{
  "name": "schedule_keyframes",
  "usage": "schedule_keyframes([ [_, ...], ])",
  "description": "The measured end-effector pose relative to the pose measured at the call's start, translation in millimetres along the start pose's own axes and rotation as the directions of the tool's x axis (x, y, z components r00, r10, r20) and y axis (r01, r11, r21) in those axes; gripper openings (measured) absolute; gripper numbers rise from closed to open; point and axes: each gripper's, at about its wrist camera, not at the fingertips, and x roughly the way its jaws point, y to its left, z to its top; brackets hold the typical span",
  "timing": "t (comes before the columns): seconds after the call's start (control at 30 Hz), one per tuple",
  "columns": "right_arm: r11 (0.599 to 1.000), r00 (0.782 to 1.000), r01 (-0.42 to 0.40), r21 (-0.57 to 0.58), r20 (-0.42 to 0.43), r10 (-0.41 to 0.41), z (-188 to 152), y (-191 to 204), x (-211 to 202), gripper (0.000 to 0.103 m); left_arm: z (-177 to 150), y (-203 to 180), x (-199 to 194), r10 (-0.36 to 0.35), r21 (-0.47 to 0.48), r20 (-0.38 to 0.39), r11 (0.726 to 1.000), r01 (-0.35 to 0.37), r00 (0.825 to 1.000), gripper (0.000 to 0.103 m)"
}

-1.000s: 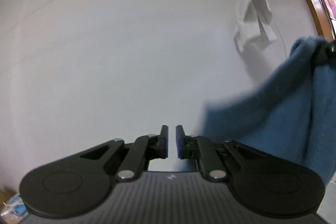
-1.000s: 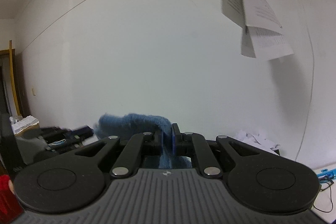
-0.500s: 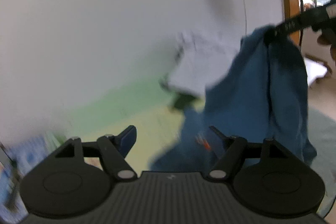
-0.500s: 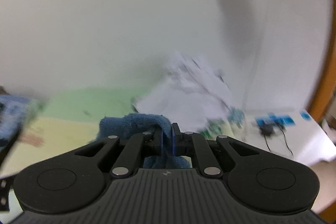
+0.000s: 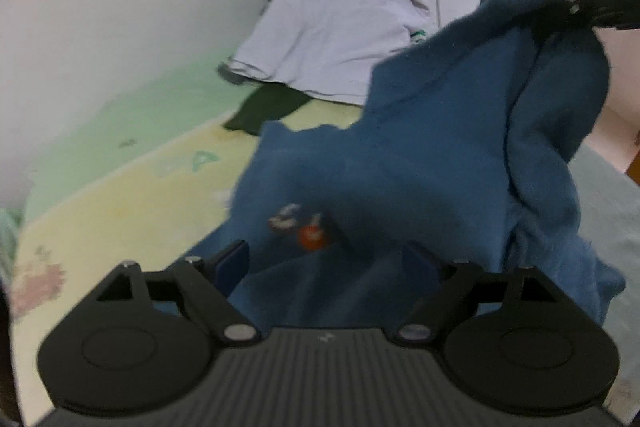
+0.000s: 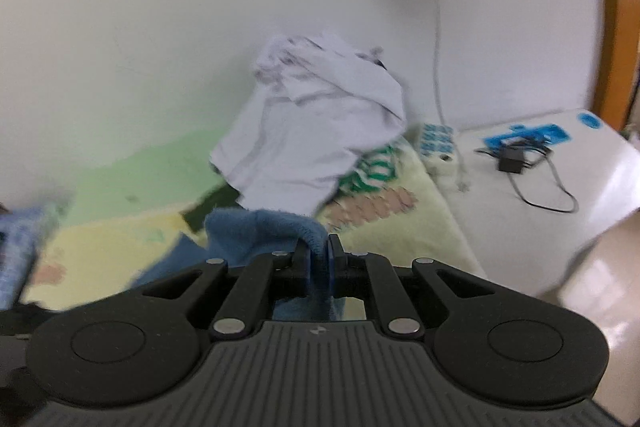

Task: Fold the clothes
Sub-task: 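Lower the blue sweater onto the bed sheet with both grippers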

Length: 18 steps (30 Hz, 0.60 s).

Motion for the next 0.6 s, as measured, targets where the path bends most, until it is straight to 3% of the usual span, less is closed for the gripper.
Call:
schedule_keyframes([
  [0.17, 0.990, 0.994, -0.107, -0.088, 0.012, 0.109, -11.2, 3.9, -15.1, 0.007, 7.5, 6.7, 30.9, -0.114, -0.120, -0.035, 0.987, 0.109, 0.993, 0.091],
  [0.23, 0.987, 0.997, -0.077, -0.139, 0.021, 0.080, -18.3, 8.3, -10.2, 0.008, 7.5, 4.3, 38.3, -0.140, -0.150, -0.048, 0.980, 0.132, 0.989, 0.089],
  [0.3, 0.986, 0.998, -0.054, -0.160, 0.018, 0.058, -24.5, 10.2, -1.2, 0.008, 6.5, -3.3, 42.7, -0.142, -0.146, -0.057, 0.980, 0.132, 0.988, 0.078],
  [0.37, 0.989, 0.999, -0.046, -0.144, -0.004, 0.046, -29.6, 8.9, 12.1, 0.009, 7.2, -16.9, 51.5, -0.120, -0.123, -0.094, 0.986, 0.108, 0.988, 0.058],
  [0.47, 0.993, 1.000, -0.010, -0.118, -0.030, 0.006, -36.8, 5.2, 26.3, 0.011, 6.6, -27.2, 53.2, -0.118, -0.136, -0.086, 0.985, 0.106, 0.989, 0.042],
  [0.53, 0.996, 0.999, 0.016, -0.090, -0.048, -0.020, -42.6, 0.0, 28.0, 0.015, 6.4, -29.5, 47.7, -0.106, -0.142, -0.073, 0.985, 0.095, 0.992, 0.032],
  [0.6, 0.997, 0.996, 0.045, -0.055, -0.074, -0.049, -49.2, -7.2, 32.0, 0.029, 4.1, -25.2, 37.2, -0.101, -0.159, -0.058, 0.983, 0.090, 0.993, 0.026],
])
